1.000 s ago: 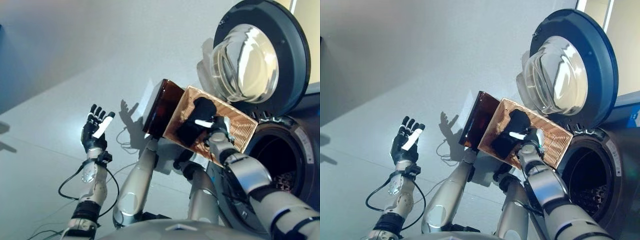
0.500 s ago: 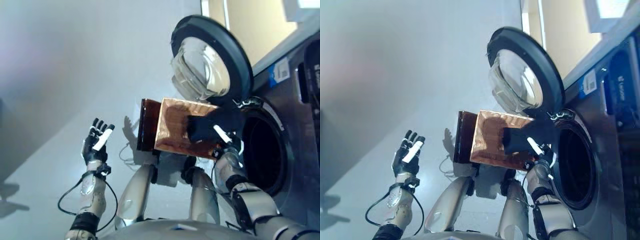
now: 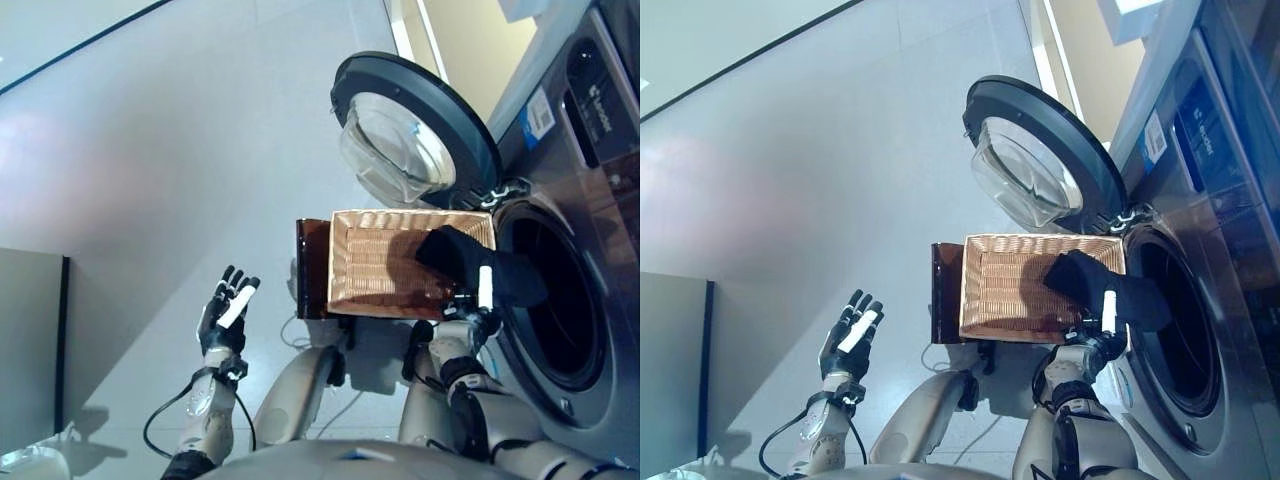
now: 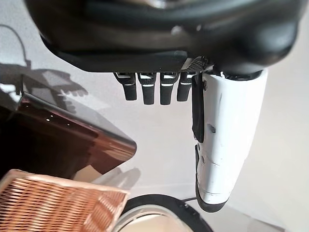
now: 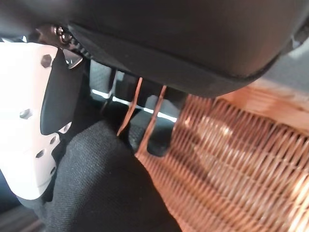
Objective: Pick up the clothes and place them into the washing machine
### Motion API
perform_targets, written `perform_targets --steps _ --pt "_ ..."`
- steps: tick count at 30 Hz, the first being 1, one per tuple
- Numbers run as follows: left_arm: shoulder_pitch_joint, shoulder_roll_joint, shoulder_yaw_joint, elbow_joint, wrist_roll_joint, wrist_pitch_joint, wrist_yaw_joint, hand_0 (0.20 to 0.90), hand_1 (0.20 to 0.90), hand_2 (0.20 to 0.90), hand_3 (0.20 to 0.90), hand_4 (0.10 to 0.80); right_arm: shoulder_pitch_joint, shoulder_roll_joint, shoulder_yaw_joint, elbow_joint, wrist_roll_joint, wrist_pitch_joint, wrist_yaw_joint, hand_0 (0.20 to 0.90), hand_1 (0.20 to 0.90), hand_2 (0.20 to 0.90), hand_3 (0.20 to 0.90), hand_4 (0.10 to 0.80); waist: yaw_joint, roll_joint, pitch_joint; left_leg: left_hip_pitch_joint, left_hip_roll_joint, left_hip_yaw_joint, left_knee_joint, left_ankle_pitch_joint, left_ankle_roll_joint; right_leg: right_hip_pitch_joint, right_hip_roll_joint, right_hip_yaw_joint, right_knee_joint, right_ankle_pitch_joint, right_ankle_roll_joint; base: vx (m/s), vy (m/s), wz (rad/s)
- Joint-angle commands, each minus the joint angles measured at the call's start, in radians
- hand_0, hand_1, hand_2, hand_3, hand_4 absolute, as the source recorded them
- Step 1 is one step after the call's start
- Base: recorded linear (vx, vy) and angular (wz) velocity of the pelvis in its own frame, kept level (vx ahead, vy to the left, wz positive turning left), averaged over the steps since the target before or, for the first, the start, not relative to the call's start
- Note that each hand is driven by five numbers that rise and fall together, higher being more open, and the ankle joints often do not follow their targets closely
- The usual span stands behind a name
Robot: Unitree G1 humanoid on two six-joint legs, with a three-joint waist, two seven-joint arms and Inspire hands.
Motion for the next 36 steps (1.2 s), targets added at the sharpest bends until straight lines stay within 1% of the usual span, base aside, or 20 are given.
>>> perform_targets --steps 1,3,5,8,10,13,15,17,18,21,23,24,26,28,31,32,33,34,35,36 --pt "-0.012 0.002 -0.006 -0.016 -0.022 -0.089 -0.008 0.900 0.900 0.900 0.900 0.800 -0.018 -0.043 -0.088 -0.084 -0.017 -0.151 -0.064 0.200 0.200 0.200 0.200 0.300 -0.026 0.050 -0.018 -0.032 -0.027 0.008 0.071 -0.098 -0.039 0.084 0.012 0.026 -0.190 0.065 0.003 0.019 0.026 -0.08" --pt "-0.010 0.001 -0.012 -0.018 -0.025 -0.090 -0.007 0.900 0.900 0.900 0.900 0.800 -0.021 -0.043 -0.107 -0.094 -0.026 -0.163 -0.087 0.200 0.200 0.200 0.200 0.300 -0.028 0.058 -0.020 -0.030 -0.029 0.010 0.069 -0.098 -0.039 0.085 0.013 0.028 -0.191 0.064 0.004 0.002 0.010 -0.08" --pt "-0.003 0.005 -0.018 -0.010 -0.028 -0.090 -0.009 0.900 0.900 0.900 0.900 0.800 -0.040 -0.084 -0.144 -0.078 -0.059 -0.173 -0.134 0.200 0.200 0.200 0.200 0.300 -0.033 0.077 -0.029 -0.021 -0.030 0.014 0.058 -0.098 -0.040 0.089 0.014 0.033 -0.197 0.061 0.005 0.003 0.017 -0.09" --pt "0.003 0.006 -0.017 -0.003 -0.036 -0.092 -0.011 0.900 0.900 0.900 0.900 0.800 -0.056 -0.141 -0.173 -0.109 -0.104 -0.184 -0.179 0.200 0.200 0.200 0.200 0.300 -0.040 0.090 -0.034 -0.016 -0.031 0.020 0.051 -0.096 -0.042 0.089 0.015 0.041 -0.201 0.062 0.005 -0.002 0.005 -0.11" --pt "0.002 0.004 -0.019 0.004 -0.040 -0.091 -0.012 0.900 0.900 0.900 0.900 0.800 -0.063 -0.161 -0.187 -0.125 -0.134 -0.188 -0.213 0.200 0.200 0.200 0.200 0.300 -0.041 0.096 -0.037 -0.011 -0.032 0.022 0.046 -0.096 -0.043 0.089 0.015 0.044 -0.201 0.062 0.006 0.010 0.006 -0.06" --pt "0.007 0.019 -0.021 -0.004 -0.034 -0.094 -0.017 0.900 0.900 0.900 0.900 0.800 -0.108 -0.280 -0.230 -0.187 -0.255 -0.188 -0.315 0.200 0.200 0.200 0.200 0.300 -0.044 0.111 -0.048 -0.001 -0.034 0.024 0.036 -0.095 -0.044 0.089 0.015 0.052 -0.203 0.060 0.008 0.014 -0.005 -0.08" --pt "0.008 0.035 -0.028 -0.023 -0.019 -0.096 -0.022 0.900 0.900 0.900 0.900 0.800 -0.175 -0.389 -0.230 -0.185 -0.317 -0.164 -0.363 0.200 0.200 0.200 0.200 0.300 -0.035 0.122 -0.051 0.000 -0.037 0.025 0.031 -0.094 -0.045 0.086 0.014 0.057 -0.205 0.063 0.010 -0.009 0.005 -0.08" --pt "0.012 0.064 -0.044 -0.042 0.001 -0.097 -0.022 0.900 0.900 0.900 0.900 0.800 -0.303 -0.566 -0.170 -0.130 -0.340 -0.131 -0.377 0.200 0.200 0.200 0.200 0.300 -0.016 0.130 -0.055 -0.004 -0.040 0.030 0.027 -0.093 -0.046 0.072 0.012 0.063 -0.207 0.069 0.012 -0.033 0.010 -0.05" --pt "0.009 0.057 -0.044 -0.044 0.001 -0.097 -0.021 0.900 0.900 0.900 0.900 0.800 -0.319 -0.580 -0.160 -0.115 -0.335 -0.130 -0.374 0.200 0.200 0.200 0.200 0.300 -0.014 0.135 -0.052 -0.006 -0.040 0.032 0.027 -0.093 -0.046 0.068 0.012 0.065 -0.206 0.070 0.012 -0.036 0.010 -0.09" --pt "0.016 0.092 -0.047 -0.067 0.013 -0.094 -0.013 0.900 0.900 0.900 0.900 0.800 -0.527 -0.774 0.007 -0.016 -0.316 -0.070 -0.328 0.200 0.200 0.200 0.200 0.300 0.013 0.145 -0.052 -0.024 -0.039 0.047 0.030 -0.087 -0.050 0.038 0.011 0.075 -0.201 0.081 0.013 -0.049 0.012 -0.12" --pt "0.011 0.102 -0.040 -0.071 0.012 -0.094 -0.005 0.900 0.900 0.900 0.900 0.800 -0.624 -0.823 0.109 0.006 -0.339 -0.041 -0.323 0.200 0.200 0.200 0.200 0.300 0.020 0.148 -0.052 -0.033 -0.034 0.057 0.026 -0.083 -0.053 0.015 0.013 0.083 -0.195 0.087 0.012 -0.018 0.008 -0.23" --pt "0.005 0.100 -0.026 -0.063 0.003 -0.096 0.010 0.900 0.900 0.900 0.900 0.800 -0.652 -0.818 0.148 -0.053 -0.383 -0.033 -0.341 0.200 0.200 0.200 0.200 0.300 0.014 0.150 -0.047 -0.039 -0.031 0.065 0.022 -0.079 -0.055 -0.001 0.018 0.093 -0.189 0.090 0.011 0.004 0.000 -0.25" --pt "0.001 0.097 -0.022 -0.063 0.003 -0.098 0.015 0.900 0.900 0.900 0.900 0.800 -0.661 -0.827 0.161 -0.059 -0.407 -0.016 -0.343 0.200 0.200 0.200 0.200 0.300 0.014 0.149 -0.044 -0.045 -0.029 0.068 0.023 -0.077 -0.057 -0.009 0.019 0.097 -0.185 0.091 0.010 0.006 -0.015 -0.26" --pt "0.005 0.095 -0.011 -0.066 -0.001 -0.099 0.019 0.900 0.900 0.900 0.900 0.800 -0.697 -0.837 0.209 -0.027 -0.438 0.006 -0.345 0.200 0.200 0.200 0.200 0.300 0.020 0.145 -0.049 -0.050 -0.026 0.070 0.019 -0.073 -0.060 -0.017 0.022 0.099 -0.183 0.091 0.008 0.007 -0.026 -0.09" --pt "0.007 0.094 0.000 -0.081 0.002 -0.104 0.016 0.900 0.900 0.900 0.900 0.800 -0.704 -0.828 0.229 0.003 -0.464 0.033 -0.343 0.200 0.200 0.200 0.200 0.300 0.017 0.140 -0.051 -0.056 -0.023 0.072 0.016 -0.071 -0.063 -0.019 0.026 0.098 -0.185 0.090 0.004 0.011 -0.009 0.00" --pt "0.009 0.096 0.009 -0.078 0.002 -0.105 0.020 0.900 0.900 0.900 0.900 0.800 -0.703 -0.827 0.245 0.015 -0.508 0.054 -0.365 0.425 0.425 0.425 0.425 0.461 0.018 0.137 -0.055 -0.058 -0.023 0.071 0.016 -0.070 -0.063 -0.020 0.026 0.097 -0.188 0.092 0.003 0.000 0.000 0.00" --pt "0.006 0.096 0.017 -0.079 0.007 -0.103 0.021 0.900 0.900 0.900 0.900 0.800 -0.703 -0.838 0.260 0.041 -0.545 0.084 -0.365 0.700 0.700 0.700 0.700 0.657 0.018 0.133 -0.057 -0.061 -0.023 0.070 0.015 -0.069 -0.064 -0.021 0.026 0.094 -0.190 0.093 0.003 0.000 0.000 0.00" --pt "0.006 0.095 0.017 -0.079 0.008 -0.102 0.022 0.900 0.900 0.900 0.900 0.800 -0.707 -0.839 0.263 0.044 -0.545 0.085 -0.364 0.900 0.900 0.900 0.900 0.800 0.018 0.134 -0.058 -0.062 -0.023 0.070 0.015 -0.069 -0.064 -0.021 0.026 0.094 -0.190 0.093 0.003 0.000 0.000 0.00" --pt "0.008 0.092 0.016 -0.079 0.011 -0.102 0.025 0.900 0.900 0.900 0.900 0.800 -0.715 -0.839 0.276 0.091 -0.561 0.112 -0.375 0.900 0.900 0.900 0.900 0.800 0.019 0.132 -0.060 -0.062 -0.023 0.069 0.014 -0.069 -0.065 -0.022 0.025 0.091 -0.191 0.093 0.002 0.000 0.000 0.00" --pt "0.010 0.094 0.019 -0.078 0.014 -0.099 0.031 0.900 0.900 0.900 0.900 0.800 -0.745 -0.847 0.315 0.159 -0.607 0.162 -0.395 0.900 0.900 0.900 0.900 0.800 0.022 0.128 -0.063 -0.062 -0.023 0.068 0.014 -0.068 -0.065 -0.023 0.025 0.091 -0.192 0.095 0.001 0.000 0.000 0.00"
